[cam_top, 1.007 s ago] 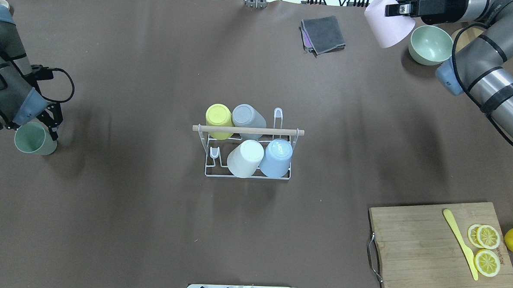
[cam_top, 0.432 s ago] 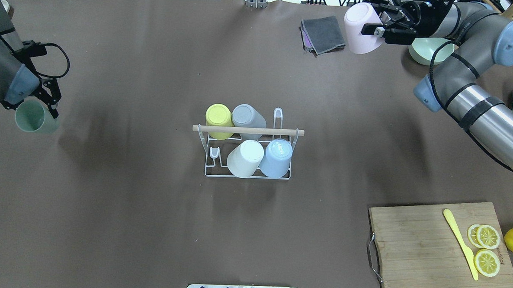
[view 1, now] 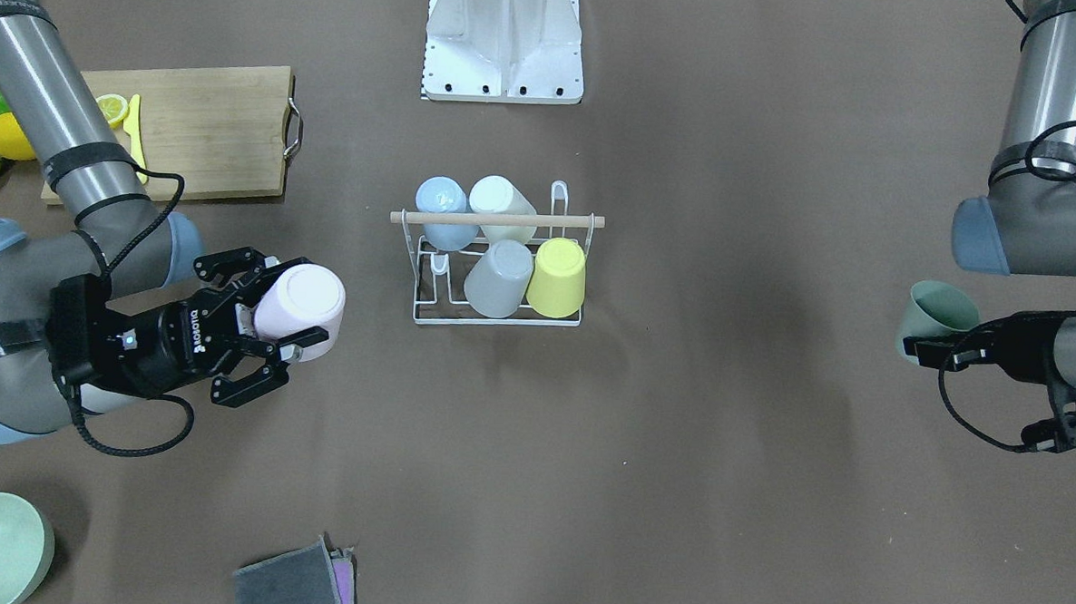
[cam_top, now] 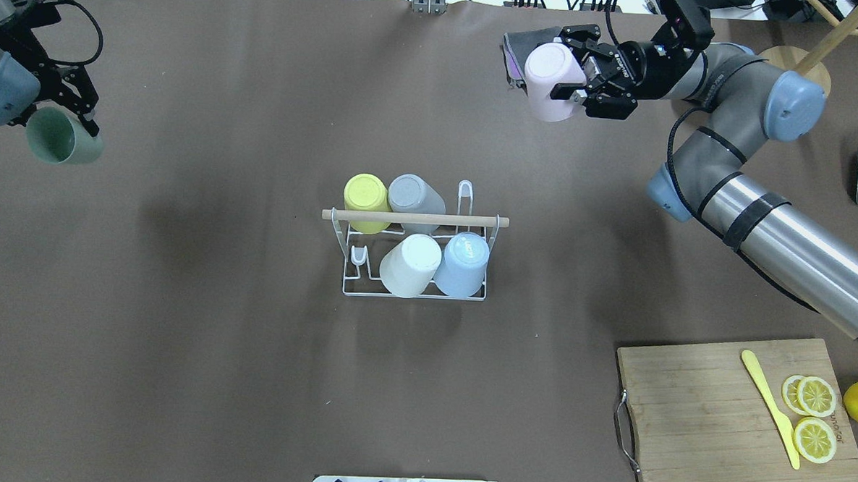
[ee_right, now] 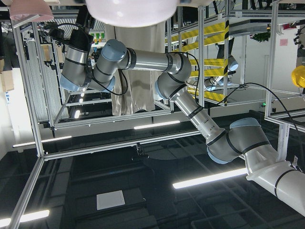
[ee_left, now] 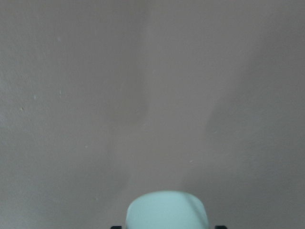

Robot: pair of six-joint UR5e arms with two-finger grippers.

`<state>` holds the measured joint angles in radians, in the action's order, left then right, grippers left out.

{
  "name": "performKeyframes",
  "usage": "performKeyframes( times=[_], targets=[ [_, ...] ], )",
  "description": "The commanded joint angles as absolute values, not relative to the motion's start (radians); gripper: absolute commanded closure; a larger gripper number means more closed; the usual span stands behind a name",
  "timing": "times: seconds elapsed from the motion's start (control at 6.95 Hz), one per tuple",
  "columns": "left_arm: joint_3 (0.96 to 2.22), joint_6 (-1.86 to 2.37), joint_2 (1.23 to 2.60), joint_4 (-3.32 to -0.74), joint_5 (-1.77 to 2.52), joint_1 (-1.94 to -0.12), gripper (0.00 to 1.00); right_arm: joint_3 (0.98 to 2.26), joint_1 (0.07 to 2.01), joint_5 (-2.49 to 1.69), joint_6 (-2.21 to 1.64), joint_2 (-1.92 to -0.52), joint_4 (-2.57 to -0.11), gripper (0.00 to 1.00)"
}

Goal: Place cup on cup holder

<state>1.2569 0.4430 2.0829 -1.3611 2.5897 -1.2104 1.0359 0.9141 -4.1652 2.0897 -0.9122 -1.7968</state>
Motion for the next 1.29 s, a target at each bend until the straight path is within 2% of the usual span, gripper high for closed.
performKeyframes(
  times=[0.0, 0.58, 0.86, 1.15],
  targets=[
    [1.215, 0.878, 2.048, -2.085, 2.512, -1.232, 1.0, 1.035, 0.845, -4.205, 2.184, -0.872, -1.796, 0.81],
    [1.243, 1.243, 2.056, -2.69, 2.104, -1.229, 1.0, 1.031, 0.75, -4.197, 2.278, -0.868, -1.798, 0.81],
    [1.279, 1.246, 2.027, -2.898, 2.005, -1.22, 1.0, 1.031, 0.738, -4.191, 2.281, -0.87, -1.799, 0.79],
    [1.435, 1.224, 1.944, -2.962, 1.883, -1.133, 1.0, 1.031, 0.73, -4.185, 2.28, -0.876, -1.799, 0.74]
  ],
)
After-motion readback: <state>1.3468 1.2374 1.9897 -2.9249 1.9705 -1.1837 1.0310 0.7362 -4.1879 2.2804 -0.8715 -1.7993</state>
